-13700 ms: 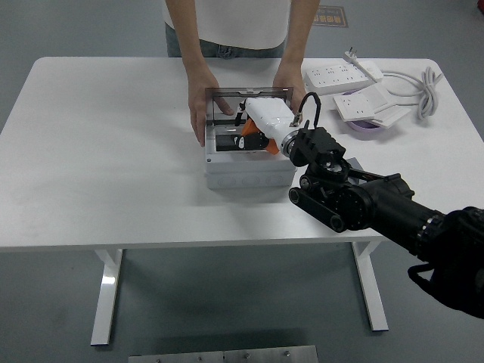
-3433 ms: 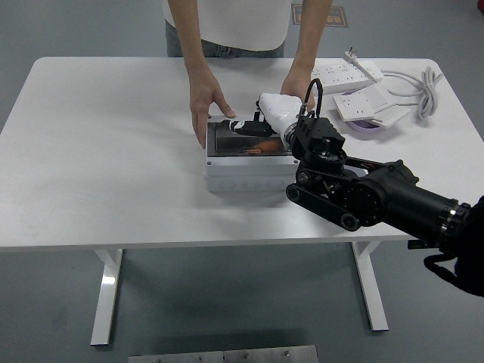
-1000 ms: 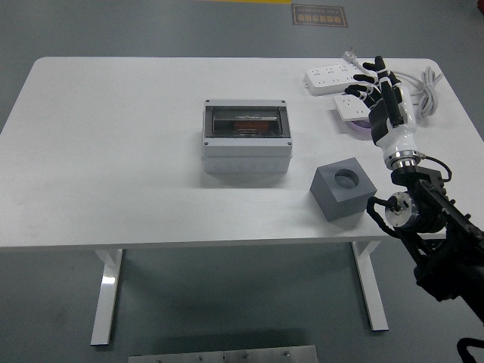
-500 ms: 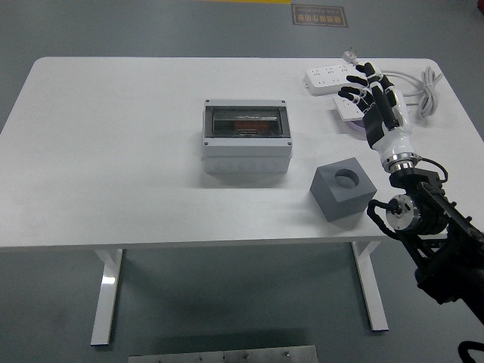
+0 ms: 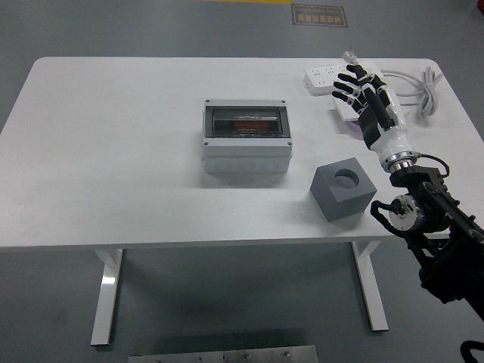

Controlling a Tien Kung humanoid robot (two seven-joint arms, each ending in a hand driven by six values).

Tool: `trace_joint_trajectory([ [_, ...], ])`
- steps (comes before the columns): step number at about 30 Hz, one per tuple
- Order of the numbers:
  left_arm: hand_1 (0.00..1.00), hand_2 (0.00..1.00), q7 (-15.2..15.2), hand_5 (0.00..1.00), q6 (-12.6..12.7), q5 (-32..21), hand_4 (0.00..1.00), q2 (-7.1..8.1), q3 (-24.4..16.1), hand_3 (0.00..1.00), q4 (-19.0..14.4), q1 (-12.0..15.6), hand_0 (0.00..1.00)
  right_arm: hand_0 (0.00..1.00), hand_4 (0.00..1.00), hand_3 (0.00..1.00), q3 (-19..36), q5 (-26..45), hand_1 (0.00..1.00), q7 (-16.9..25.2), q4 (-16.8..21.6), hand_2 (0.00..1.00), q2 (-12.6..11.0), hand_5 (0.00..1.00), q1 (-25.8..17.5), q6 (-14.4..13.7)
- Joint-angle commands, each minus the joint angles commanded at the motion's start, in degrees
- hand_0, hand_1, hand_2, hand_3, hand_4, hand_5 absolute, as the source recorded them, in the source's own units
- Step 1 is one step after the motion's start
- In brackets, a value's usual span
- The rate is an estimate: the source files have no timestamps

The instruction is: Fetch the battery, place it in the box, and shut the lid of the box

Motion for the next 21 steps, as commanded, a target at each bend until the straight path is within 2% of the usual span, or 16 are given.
trace_joint_trajectory([
  [2,0.659,0.521,0.0,0.002,0.0,-0.1,0.147,0.01,0.1,0.553,0.0,0.0,0.521,0.756,0.858,0.706,0.0,-0.5,0.708,-0.2,0.2,0.711,-0.1,0.707,0.0,0.1],
  [3,0.66,0.523,0.0,0.002,0.0,-0.2,0.147,0.03,0.1,0.552,0.0,0.0,0.522,0.798,0.977,0.74,0.0,-0.8,0.735,-0.4,0.2,0.731,-0.1,0.882,0.0,0.1],
  [8,0.66,0.523,0.1,0.002,-0.1,-0.1,0.147,0.21,0.2,0.552,0.1,0.0,0.522,0.798,0.977,0.74,-0.2,-1.6,0.735,-0.8,0.5,0.731,-0.4,0.882,0.0,0.1],
  [9,0.651,0.525,0.1,0.002,-0.1,-0.1,0.146,0.27,0.2,0.552,0.1,0.0,0.524,0.819,0.998,0.753,-0.2,-1.7,0.742,-0.8,0.5,0.739,-0.5,0.973,0.0,0.1],
  [21,0.646,0.515,0.3,0.002,-0.5,0.2,0.151,0.65,0.1,0.553,0.2,0.0,0.523,0.827,0.998,0.757,0.1,-2.8,0.744,-1.4,1.1,0.74,-0.9,0.998,-0.7,0.1],
])
